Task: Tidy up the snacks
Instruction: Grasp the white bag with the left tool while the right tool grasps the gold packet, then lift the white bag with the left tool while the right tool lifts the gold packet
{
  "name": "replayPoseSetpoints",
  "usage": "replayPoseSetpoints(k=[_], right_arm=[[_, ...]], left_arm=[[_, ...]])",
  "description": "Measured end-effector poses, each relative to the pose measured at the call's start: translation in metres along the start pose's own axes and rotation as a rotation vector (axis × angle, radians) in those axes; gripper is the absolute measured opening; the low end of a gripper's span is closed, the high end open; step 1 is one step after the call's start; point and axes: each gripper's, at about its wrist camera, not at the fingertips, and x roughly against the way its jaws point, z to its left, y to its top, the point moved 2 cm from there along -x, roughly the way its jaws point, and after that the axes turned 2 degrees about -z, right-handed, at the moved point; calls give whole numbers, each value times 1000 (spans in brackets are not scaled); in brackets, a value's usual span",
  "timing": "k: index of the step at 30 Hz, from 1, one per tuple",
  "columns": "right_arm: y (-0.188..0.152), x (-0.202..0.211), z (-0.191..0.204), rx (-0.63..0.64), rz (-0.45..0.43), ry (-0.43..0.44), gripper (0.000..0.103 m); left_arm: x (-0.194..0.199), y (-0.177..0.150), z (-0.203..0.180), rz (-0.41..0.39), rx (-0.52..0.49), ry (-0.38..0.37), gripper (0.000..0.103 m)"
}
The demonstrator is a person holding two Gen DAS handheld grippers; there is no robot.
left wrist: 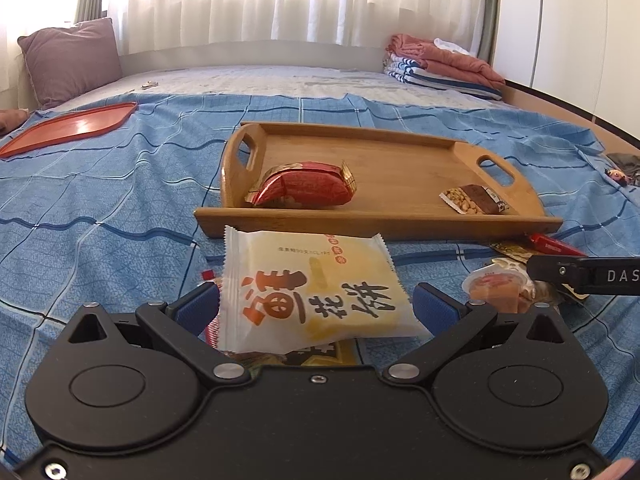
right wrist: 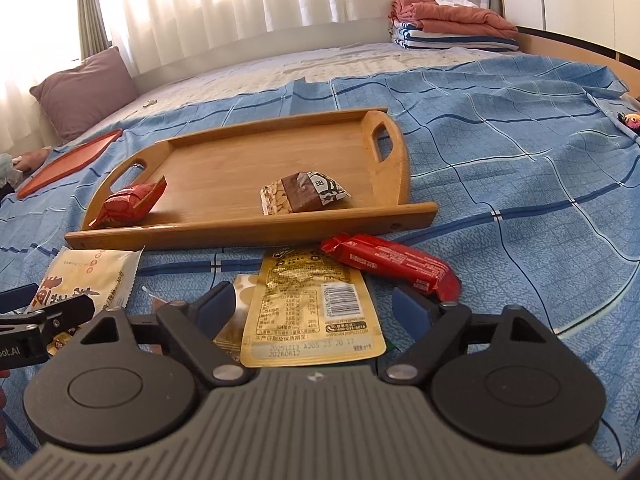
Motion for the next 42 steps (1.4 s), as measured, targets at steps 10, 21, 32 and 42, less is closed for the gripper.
replayPoseSetpoints(k=[10,21,32,42], right_arm=[[3,-12,3,-16,20,26,86],[-6,6,1,-82,-18,27,65],[-18,33,2,-83,-34,27,65],[-33,59,2,-88,-46,43,65]], left_arm=[[-16,0,-8,17,8,17,103],[-1,4,-7,0,-16,-20,48],[30,1,-5,-14,-34,-60,25],[65,-19,28,17,46,-58,23]])
